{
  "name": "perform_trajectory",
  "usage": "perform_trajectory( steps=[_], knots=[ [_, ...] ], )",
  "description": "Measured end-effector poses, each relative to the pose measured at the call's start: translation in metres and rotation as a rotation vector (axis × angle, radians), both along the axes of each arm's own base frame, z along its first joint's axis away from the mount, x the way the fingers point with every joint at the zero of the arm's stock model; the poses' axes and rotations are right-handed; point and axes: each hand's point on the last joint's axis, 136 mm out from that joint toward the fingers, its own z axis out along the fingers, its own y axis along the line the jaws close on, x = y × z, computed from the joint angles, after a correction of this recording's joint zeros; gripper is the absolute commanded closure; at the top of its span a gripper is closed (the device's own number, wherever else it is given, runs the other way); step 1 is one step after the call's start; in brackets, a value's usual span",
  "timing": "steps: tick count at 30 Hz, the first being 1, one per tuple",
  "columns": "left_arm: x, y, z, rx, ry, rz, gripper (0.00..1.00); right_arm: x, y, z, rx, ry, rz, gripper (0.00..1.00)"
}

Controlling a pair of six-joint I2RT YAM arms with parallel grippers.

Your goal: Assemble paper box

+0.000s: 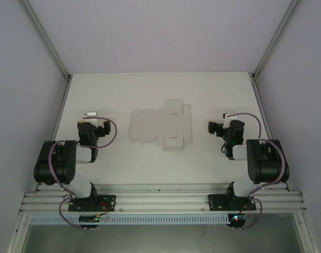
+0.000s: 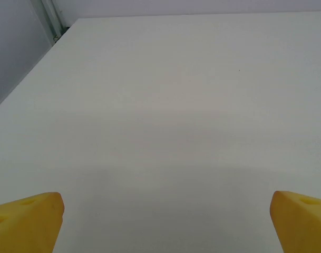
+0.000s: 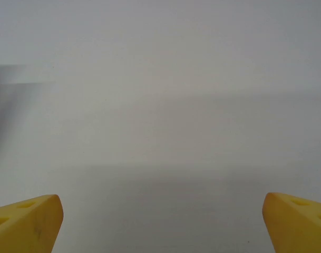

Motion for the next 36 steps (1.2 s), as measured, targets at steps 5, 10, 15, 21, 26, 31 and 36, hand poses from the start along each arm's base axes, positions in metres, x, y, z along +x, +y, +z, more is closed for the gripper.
perform_trajectory(
  steps=[5, 10, 15, 21, 26, 31, 36],
  knots=[
    [0.0, 0.0, 0.0001, 0.0, 0.0, 0.0, 0.01, 0.0, 0.0, 0.0, 0.0, 0.0, 0.0, 0.01],
    [0.0, 0.0, 0.0001, 0.0, 0.0, 0.0, 0.01, 0.0, 0.0, 0.0, 0.0, 0.0, 0.0, 0.01],
    [0.0, 0.0, 0.0, 0.0, 0.0, 0.0, 0.01, 0.0, 0.0001, 0.0, 0.0, 0.0, 0.0, 0.01],
    [0.0, -0.0001, 0.0001, 0.0, 0.0, -0.001, 0.01, 0.0, 0.0, 0.0, 0.0, 0.0, 0.0, 0.01],
    [0.0001, -0.0001, -0.0001, -0.003, 0.0, -0.006, 0.01, 0.0, 0.0001, 0.0, 0.0, 0.0, 0.0, 0.01],
    [-0.0002, 0.0005, -0.0011, -0.007, 0.005, -0.009, 0.0, 0.0, 0.0001, 0.0, 0.0, 0.0, 0.0, 0.01],
    [-0.0009, 0.0004, -0.0034, -0.01, 0.014, -0.012, 0.01, 0.0, 0.0001, 0.0, 0.0, 0.0, 0.001, 0.01]
  ],
)
